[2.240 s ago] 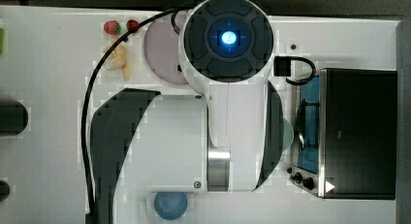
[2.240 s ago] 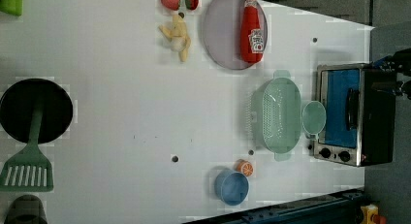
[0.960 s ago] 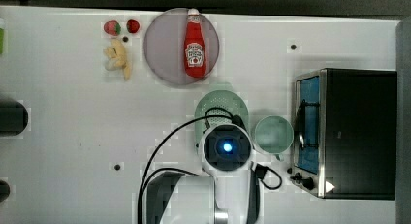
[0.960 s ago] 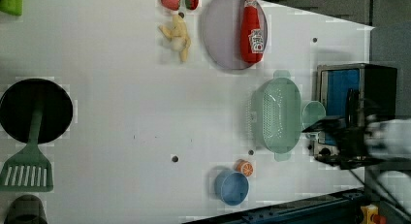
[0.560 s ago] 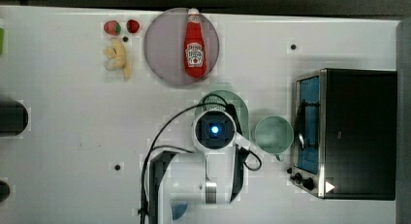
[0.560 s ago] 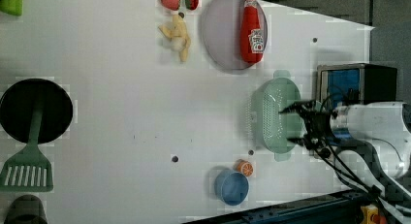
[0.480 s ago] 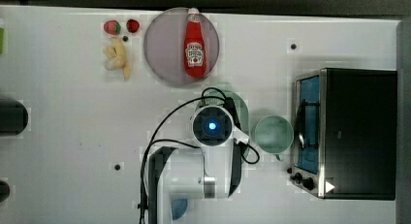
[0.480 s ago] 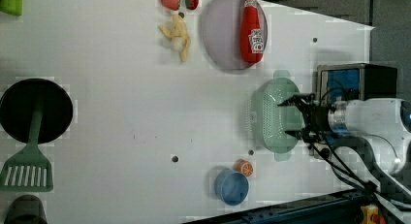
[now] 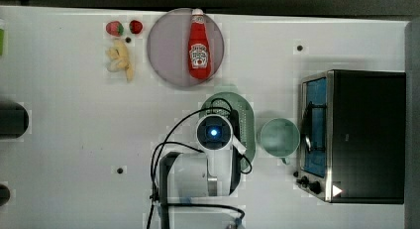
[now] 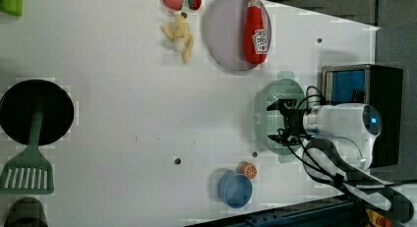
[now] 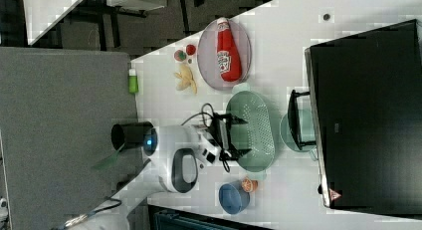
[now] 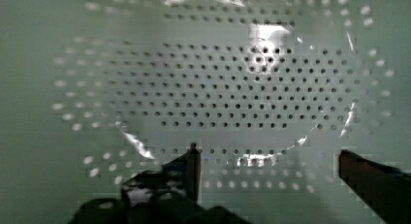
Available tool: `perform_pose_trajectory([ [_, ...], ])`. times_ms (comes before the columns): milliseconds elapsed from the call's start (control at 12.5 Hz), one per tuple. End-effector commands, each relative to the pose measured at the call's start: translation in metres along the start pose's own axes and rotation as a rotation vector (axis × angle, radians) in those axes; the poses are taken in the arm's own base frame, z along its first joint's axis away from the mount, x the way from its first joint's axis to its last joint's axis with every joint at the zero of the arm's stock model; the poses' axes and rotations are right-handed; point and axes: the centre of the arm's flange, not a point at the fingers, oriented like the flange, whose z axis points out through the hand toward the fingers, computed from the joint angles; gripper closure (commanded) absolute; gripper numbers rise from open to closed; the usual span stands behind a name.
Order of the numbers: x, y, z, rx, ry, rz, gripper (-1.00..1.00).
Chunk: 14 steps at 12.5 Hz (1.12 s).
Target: Drag strainer right to left.
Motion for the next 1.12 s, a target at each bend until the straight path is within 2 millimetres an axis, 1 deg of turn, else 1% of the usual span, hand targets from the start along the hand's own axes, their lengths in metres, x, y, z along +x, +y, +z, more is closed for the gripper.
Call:
perform_pose_trajectory([
  [80, -0.025, -0.012, 0.003, 0.076, -0.01, 0.045, -1.0],
  [320, -0.037, -0.01, 0.014, 0.059, -0.011, 0.021, -1.0],
  [480, -0.047, -0.01, 0.016, 0.055, -0.011, -0.001, -1.0],
  [640, -0.06, -0.015, 0.015, 0.063, -0.012, -0.014, -1.0],
  [880, -0.084, -0.021, 0.014, 0.07, -0.018, 0.015, -1.0],
  [1120, -0.116, -0.023, 0.014, 0.075, -0.024, 0.066, -1.0],
])
